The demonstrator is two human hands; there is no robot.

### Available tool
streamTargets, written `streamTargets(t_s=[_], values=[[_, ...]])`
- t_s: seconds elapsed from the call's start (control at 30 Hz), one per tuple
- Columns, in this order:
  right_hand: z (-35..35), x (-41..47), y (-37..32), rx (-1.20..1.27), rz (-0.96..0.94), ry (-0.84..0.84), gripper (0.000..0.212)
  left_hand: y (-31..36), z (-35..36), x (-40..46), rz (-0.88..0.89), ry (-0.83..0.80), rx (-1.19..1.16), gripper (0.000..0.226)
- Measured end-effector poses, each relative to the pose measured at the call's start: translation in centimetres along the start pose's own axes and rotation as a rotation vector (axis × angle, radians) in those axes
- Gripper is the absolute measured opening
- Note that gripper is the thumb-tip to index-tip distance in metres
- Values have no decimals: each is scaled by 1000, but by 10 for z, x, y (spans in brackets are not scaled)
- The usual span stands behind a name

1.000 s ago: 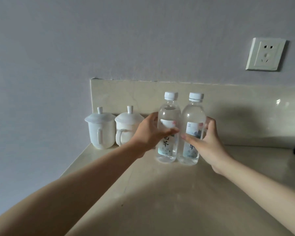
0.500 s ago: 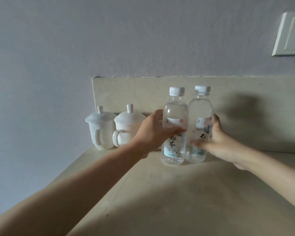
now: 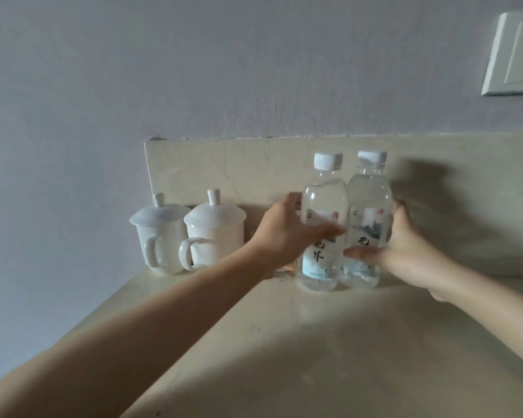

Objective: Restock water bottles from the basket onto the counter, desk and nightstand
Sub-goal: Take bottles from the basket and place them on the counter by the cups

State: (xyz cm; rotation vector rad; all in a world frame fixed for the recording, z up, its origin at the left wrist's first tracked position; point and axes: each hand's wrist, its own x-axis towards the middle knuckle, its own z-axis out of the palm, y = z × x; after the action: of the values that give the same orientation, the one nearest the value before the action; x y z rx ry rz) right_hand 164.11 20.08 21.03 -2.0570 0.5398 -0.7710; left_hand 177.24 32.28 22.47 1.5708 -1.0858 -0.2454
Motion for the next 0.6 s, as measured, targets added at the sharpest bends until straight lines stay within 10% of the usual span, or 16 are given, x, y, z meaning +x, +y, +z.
streamTargets(t_s=[0.6], values=[[5, -1, 16, -143, -86, 151, 78, -4, 4, 13, 38, 100, 269, 61]])
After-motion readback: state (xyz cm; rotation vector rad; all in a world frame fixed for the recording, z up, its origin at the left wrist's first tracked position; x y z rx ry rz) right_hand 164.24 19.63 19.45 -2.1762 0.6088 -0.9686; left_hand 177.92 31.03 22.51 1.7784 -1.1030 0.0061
